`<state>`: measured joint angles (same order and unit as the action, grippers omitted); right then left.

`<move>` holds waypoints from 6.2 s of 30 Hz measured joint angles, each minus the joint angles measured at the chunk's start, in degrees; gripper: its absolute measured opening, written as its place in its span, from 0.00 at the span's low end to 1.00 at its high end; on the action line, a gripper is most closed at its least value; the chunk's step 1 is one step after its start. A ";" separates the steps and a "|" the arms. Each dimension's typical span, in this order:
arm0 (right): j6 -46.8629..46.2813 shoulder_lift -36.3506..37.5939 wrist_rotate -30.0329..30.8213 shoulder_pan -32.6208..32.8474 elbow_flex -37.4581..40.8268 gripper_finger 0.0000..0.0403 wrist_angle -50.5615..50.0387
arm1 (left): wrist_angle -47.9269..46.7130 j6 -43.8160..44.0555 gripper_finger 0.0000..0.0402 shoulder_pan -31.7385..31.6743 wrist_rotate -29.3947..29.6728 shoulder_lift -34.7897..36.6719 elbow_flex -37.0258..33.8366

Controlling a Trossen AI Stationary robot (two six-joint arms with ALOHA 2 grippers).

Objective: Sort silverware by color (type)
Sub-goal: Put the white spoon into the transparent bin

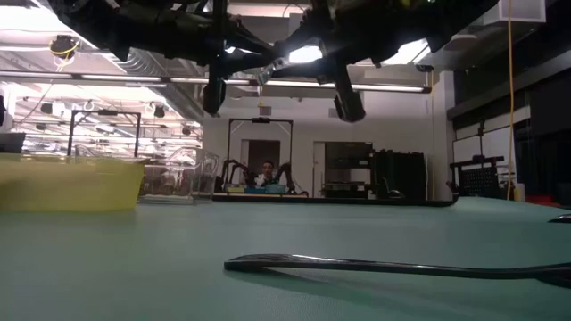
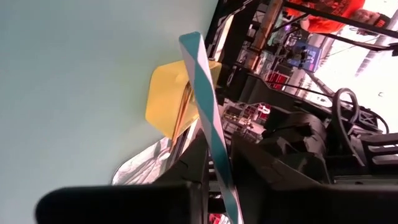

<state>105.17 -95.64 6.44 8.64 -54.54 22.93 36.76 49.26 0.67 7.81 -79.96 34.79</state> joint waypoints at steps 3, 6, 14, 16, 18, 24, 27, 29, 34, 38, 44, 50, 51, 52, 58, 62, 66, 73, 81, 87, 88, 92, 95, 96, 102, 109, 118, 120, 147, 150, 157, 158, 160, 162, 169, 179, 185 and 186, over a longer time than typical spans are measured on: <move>0.02 0.00 0.50 -0.02 0.00 0.15 -0.94 | -0.26 -0.05 0.03 0.00 0.01 0.00 0.00; 0.02 0.00 0.54 -0.06 0.00 0.17 -1.37 | -0.27 -0.07 0.03 0.00 0.00 0.00 0.00; 0.06 0.00 0.63 -0.07 0.00 0.25 -1.52 | -0.37 -0.05 0.03 0.00 0.13 -0.02 -0.02; 0.08 0.00 0.63 -0.07 0.00 0.27 -1.52 | -0.38 -0.05 0.03 0.00 0.15 -0.02 -0.02; 0.08 0.00 0.63 -0.06 0.00 0.28 -1.54 | -0.34 -0.05 0.03 0.00 0.19 -0.02 -0.02; 0.10 0.00 0.95 -0.07 0.00 0.29 -1.56 | -0.29 -0.24 0.03 0.00 1.22 -0.04 -0.02; -0.52 0.00 1.61 -0.04 0.00 0.29 -1.56 | -0.24 -0.29 0.03 -0.02 1.94 -0.04 -0.04; -2.11 0.00 2.20 -0.04 0.00 0.29 -1.56 | -0.20 -0.31 0.03 -0.24 2.13 -0.04 -0.03; -6.13 0.00 2.51 -0.04 0.00 0.29 -1.61 | -0.13 -0.31 0.03 -1.27 2.10 -0.04 -0.04; -6.41 0.00 2.47 -0.04 0.00 0.29 -1.76 | -0.07 -0.29 0.03 -2.34 2.12 -0.04 -0.04; -6.63 0.00 1.42 0.11 -0.09 0.29 -2.72 | -0.26 -0.78 0.03 -4.51 3.19 -0.08 -0.11; -11.18 0.03 1.50 0.07 -0.11 0.29 -3.89 | -0.18 -2.03 0.03 -6.73 2.74 -0.13 -0.11; -12.41 0.04 1.56 0.07 -0.11 0.29 -3.90 | -0.18 -2.04 0.03 -7.16 2.74 -0.13 -0.11; -13.54 0.04 1.64 0.07 -0.11 0.29 -3.97 | -0.14 -2.01 0.03 -7.58 2.75 -0.11 -0.11; -17.85 0.04 1.96 0.02 -0.11 0.29 -4.70 | 0.17 -5.14 0.03 -10.27 4.37 0.05 -0.11; -21.07 0.04 3.56 0.00 -0.10 0.29 -5.50 | 0.29 -7.66 0.03 -12.64 9.15 0.97 -0.11; -24.03 0.04 7.82 -0.06 -0.09 0.29 -6.75 | 0.56 -10.31 0.03 -15.25 13.85 1.78 -0.11; -27.57 0.04 13.01 -0.04 -0.04 0.29 -8.22 | 0.74 -11.04 0.03 -20.74 23.86 3.38 -0.09; -30.63 0.04 20.54 -0.04 0.00 0.29 -9.83 | -1.26 -15.40 0.03 -26.37 34.73 8.56 -0.07; -33.03 0.04 21.88 -0.07 0.00 0.29 -9.91 | -6.73 -15.09 0.03 -28.00 45.01 13.52 0.00; -33.05 0.04 21.86 -0.07 0.00 0.29 -9.92 | -8.05 -14.23 0.03 -28.13 46.88 14.04 0.00; -33.10 0.04 21.85 -0.07 0.00 0.29 -9.91 | -17.11 -6.57 0.03 -28.18 52.44 14.56 0.00; -33.46 0.04 21.64 -0.07 0.00 0.29 -9.91 | -26.90 3.89 0.03 -28.62 53.50 14.33 0.00; -34.17 0.04 21.60 -0.07 0.00 0.29 -9.91 | -30.15 7.41 0.03 -29.00 53.53 14.06 0.00; -37.43 0.04 21.55 -0.07 0.00 0.29 -10.12 | -41.82 23.90 0.03 -32.12 51.94 12.21 0.00; -37.65 0.04 21.43 -0.07 0.00 0.29 -10.35 | -42.58 29.45 0.03 -35.55 45.85 8.85 0.00; -37.64 0.04 21.42 -0.07 0.00 0.29 -11.02 | -42.60 36.23 0.04 -38.38 41.93 3.47 0.00; -37.66 0.04 21.42 -0.07 0.00 0.29 -11.05 | -42.60 36.28 0.04 -38.75 41.85 2.44 0.00; -37.66 0.02 21.40 -0.07 0.00 0.29 -11.07 | -45.27 36.15 0.04 -41.33 37.70 -0.68 -0.01; -37.66 0.02 21.37 -0.07 0.00 0.29 -11.07 | -45.49 36.15 0.04 -41.33 37.70 -0.68 -0.02; -37.66 0.02 21.37 -0.07 0.00 0.29 -11.07 | -45.49 36.16 0.05 -41.33 37.63 -0.68 -0.02; -37.66 0.02 21.37 -0.07 0.00 0.29 -11.07 | -45.49 36.14 0.06 -41.33 37.48 -0.68 -0.02; -37.66 0.02 21.37 -0.07 0.00 0.29 -11.07 | -45.49 36.13 0.08 -41.32 37.44 -0.68 -0.02; -37.66 0.02 21.37 -0.07 0.00 0.29 -11.07 | -45.47 36.13 0.10 -41.31 37.40 -0.68 -0.02; -37.66 0.02 21.37 -0.07 0.00 0.29 -11.07 | -45.47 35.77 0.12 -41.33 37.22 -0.68 -0.02; -37.66 0.02 21.37 -0.07 0.00 0.29 -11.09 | -45.47 35.69 0.22 -41.81 35.43 -0.68 -0.02; -37.64 0.02 21.49 -0.07 0.00 0.29 -11.11 | -45.53 35.68 0.25 -41.71 34.62 -0.68 -0.04; -37.66 0.02 21.71 -0.07 0.00 0.29 -11.11 | -45.53 35.68 0.24 -41.54 34.64 -0.65 -0.04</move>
<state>67.51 -95.61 28.15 8.58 -54.54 11.81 -8.78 84.94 -40.88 42.46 -80.61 34.74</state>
